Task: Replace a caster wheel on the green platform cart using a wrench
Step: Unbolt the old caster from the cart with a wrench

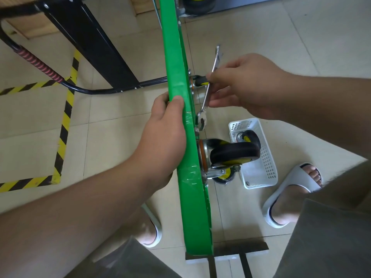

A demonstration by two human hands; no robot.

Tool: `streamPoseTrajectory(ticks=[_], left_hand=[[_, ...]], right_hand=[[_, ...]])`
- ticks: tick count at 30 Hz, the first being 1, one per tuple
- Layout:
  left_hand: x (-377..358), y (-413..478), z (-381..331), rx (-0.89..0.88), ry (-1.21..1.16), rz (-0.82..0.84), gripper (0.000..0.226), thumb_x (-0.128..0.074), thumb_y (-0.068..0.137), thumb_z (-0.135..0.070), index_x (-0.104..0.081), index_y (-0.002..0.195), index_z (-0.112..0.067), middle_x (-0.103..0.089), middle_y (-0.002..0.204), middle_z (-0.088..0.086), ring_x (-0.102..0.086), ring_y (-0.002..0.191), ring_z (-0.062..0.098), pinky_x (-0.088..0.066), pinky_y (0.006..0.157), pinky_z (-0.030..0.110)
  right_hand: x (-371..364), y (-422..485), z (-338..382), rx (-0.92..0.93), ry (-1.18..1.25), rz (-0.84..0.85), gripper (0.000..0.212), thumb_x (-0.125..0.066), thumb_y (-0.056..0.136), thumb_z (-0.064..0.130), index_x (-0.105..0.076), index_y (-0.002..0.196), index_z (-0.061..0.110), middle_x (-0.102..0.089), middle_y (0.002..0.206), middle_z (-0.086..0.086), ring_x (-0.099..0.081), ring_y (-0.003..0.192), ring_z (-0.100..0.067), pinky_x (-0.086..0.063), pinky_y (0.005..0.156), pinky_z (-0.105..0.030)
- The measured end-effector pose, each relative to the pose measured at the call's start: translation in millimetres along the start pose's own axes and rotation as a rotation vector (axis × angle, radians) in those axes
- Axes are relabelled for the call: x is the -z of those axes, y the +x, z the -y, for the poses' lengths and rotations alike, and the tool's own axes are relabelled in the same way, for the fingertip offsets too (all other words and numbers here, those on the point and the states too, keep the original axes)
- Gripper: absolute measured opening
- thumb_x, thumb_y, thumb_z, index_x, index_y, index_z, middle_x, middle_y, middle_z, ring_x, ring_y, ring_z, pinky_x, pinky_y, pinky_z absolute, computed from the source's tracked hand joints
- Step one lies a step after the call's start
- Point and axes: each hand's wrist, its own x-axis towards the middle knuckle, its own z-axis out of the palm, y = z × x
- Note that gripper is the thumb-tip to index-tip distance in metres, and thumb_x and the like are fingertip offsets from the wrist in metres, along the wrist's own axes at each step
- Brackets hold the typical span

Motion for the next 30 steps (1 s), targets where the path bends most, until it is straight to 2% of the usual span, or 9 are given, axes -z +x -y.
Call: streamPoseTrajectory(ticks=[8, 11, 13, 17, 18, 23, 25, 27, 30], left_hand=[[0.2, 2.0, 3.2, -0.003, -0.016, 0.013, 0.028, -0.040, 0.108, -0.044, -0.059, 0.127, -0.039, -0.059, 0.082, 0.002, -0.059, 0.074, 0.021, -0.053, 0.068, 0.038], [1.2, 1.2, 2.6, -0.013, -0.002, 0.019, 0.027, -0.040, 0.108, -0.043, -0.060, 0.126, -0.039, -0.062, 0.075, -0.002, -0.061, 0.067, 0.015, -0.054, 0.057, 0.029], [1.9, 0.4, 1.1, -0.014, 0.008, 0.005, 0.026, -0.040, 0.108, -0.042, -0.059, 0.125, -0.039, -0.064, 0.071, -0.005, -0.062, 0.064, 0.013, -0.053, 0.051, 0.025], [-0.6, -0.5, -0.5, -0.006, -0.008, 0.006, 0.026, -0.039, 0.108, -0.043, -0.056, 0.127, -0.041, -0.069, 0.101, 0.013, -0.071, 0.089, 0.034, -0.062, 0.074, 0.044], [-0.9, -0.4, -0.3, -0.009, -0.016, 0.005, 0.026, -0.040, 0.108, -0.043, -0.056, 0.127, -0.040, -0.069, 0.105, 0.015, -0.072, 0.091, 0.034, -0.062, 0.075, 0.044], [1.4, 2.4, 3.5, -0.082, -0.015, -0.008, 0.028, -0.039, 0.109, -0.041, -0.058, 0.129, -0.037, -0.069, 0.098, 0.008, -0.070, 0.081, 0.024, -0.055, 0.055, 0.025], [2.1, 6.6, 8.4, -0.101, -0.022, 0.000, 0.029, -0.039, 0.108, -0.035, -0.059, 0.128, -0.031, -0.068, 0.090, 0.006, -0.067, 0.075, 0.021, -0.053, 0.053, 0.025], [3.7, 8.6, 12.6, -0.096, -0.055, 0.031, 0.032, -0.043, 0.105, -0.026, -0.060, 0.131, -0.018, -0.069, 0.087, 0.005, -0.067, 0.080, 0.022, -0.055, 0.062, 0.031], [7.1, 10.5, 16.6, -0.151, 0.033, 0.041, 0.043, -0.049, 0.100, -0.026, -0.052, 0.139, -0.009, -0.066, 0.118, 0.016, -0.066, 0.110, 0.034, -0.056, 0.095, 0.052]], right_hand=[[-12.1, 2.3, -8.4, -0.068, 0.017, 0.088, 0.028, -0.068, 0.097, 0.013, -0.064, 0.116, -0.007, -0.071, 0.111, -0.028, -0.077, 0.086, -0.032, -0.064, 0.076, -0.035], [-12.5, -2.8, -0.3, -0.023, 0.031, 0.117, 0.027, -0.069, 0.096, 0.012, -0.063, 0.118, -0.002, -0.072, 0.112, -0.026, -0.078, 0.087, -0.031, -0.064, 0.076, -0.035], [-13.0, -9.8, 5.7, 0.042, 0.011, 0.138, 0.023, -0.068, 0.096, 0.011, -0.062, 0.116, 0.001, -0.074, 0.107, -0.022, -0.078, 0.087, -0.030, -0.064, 0.079, -0.037], [-15.1, -28.6, 10.0, 0.257, -0.130, 0.152, 0.017, -0.069, 0.096, 0.010, -0.066, 0.111, 0.004, -0.075, 0.100, -0.017, -0.078, 0.085, -0.026, -0.064, 0.078, -0.035], [-14.7, -32.7, 10.2, 0.308, -0.169, 0.163, 0.017, -0.069, 0.096, 0.011, -0.067, 0.111, 0.005, -0.075, 0.100, -0.018, -0.077, 0.087, -0.027, -0.064, 0.079, -0.036], [-9.6, -52.6, 7.6, 0.543, -0.379, 0.202, 0.014, -0.074, 0.092, 0.014, -0.070, 0.106, 0.012, -0.076, 0.095, -0.012, -0.075, 0.087, -0.027, -0.062, 0.081, -0.045], [-8.9, -61.8, 2.3, 0.632, -0.440, 0.213, 0.014, -0.076, 0.090, 0.015, -0.070, 0.103, 0.014, -0.075, 0.094, -0.005, -0.074, 0.088, -0.020, -0.062, 0.081, -0.042], [-9.3, -71.0, -4.5, 0.737, -0.535, 0.215, 0.016, -0.077, 0.089, 0.015, -0.072, 0.104, 0.012, -0.073, 0.095, 0.001, -0.073, 0.090, -0.013, -0.062, 0.082, -0.033], [-9.6, -81.4, -15.3, 0.969, -0.790, 0.191, 0.014, -0.075, 0.089, 0.019, -0.073, 0.103, 0.017, -0.067, 0.092, 0.004, -0.064, 0.086, -0.010, -0.054, 0.077, -0.026]])
